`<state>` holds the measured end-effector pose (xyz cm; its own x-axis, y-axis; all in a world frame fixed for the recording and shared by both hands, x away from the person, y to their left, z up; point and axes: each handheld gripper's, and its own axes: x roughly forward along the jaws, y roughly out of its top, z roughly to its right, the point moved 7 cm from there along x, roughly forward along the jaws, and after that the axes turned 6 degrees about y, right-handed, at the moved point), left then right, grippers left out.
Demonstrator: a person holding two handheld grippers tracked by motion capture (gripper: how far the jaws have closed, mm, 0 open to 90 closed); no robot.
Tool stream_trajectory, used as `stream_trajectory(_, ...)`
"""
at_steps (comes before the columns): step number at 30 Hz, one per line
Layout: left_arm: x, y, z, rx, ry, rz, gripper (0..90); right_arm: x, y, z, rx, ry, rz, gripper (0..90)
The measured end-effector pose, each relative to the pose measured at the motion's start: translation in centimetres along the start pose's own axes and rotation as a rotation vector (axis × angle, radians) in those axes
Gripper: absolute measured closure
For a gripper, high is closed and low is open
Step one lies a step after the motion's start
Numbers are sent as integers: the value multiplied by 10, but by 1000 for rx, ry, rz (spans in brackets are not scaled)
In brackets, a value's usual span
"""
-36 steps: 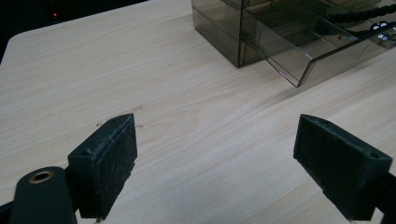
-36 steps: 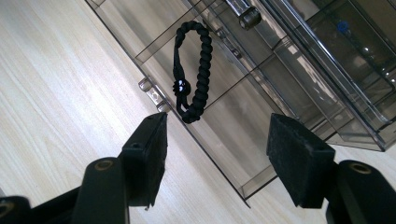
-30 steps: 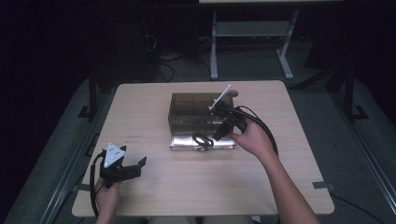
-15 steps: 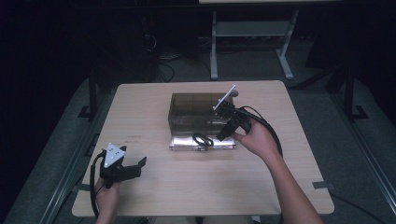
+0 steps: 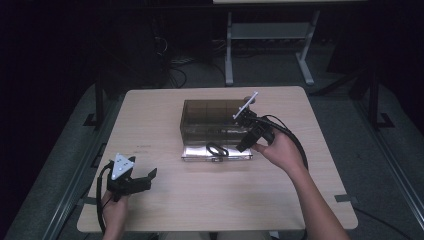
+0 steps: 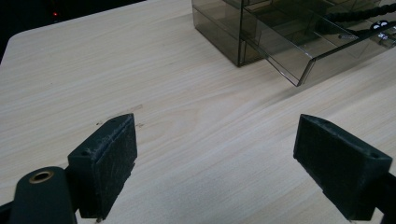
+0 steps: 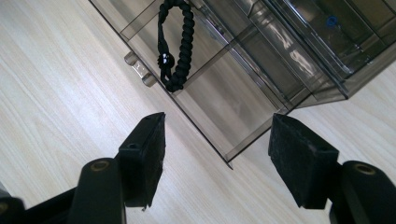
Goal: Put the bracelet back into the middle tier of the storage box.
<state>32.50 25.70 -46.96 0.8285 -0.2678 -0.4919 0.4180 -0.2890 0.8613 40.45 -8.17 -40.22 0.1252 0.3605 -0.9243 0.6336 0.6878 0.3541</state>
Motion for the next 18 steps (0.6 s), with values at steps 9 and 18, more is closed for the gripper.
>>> stream_trajectory(9,0,0,0,2,1,0,134,-3,-8,4,14,-6,2,357)
stream_trajectory(18,0,-1,0,5,1,-3,133,-6,-18,8,27,-9,5,353)
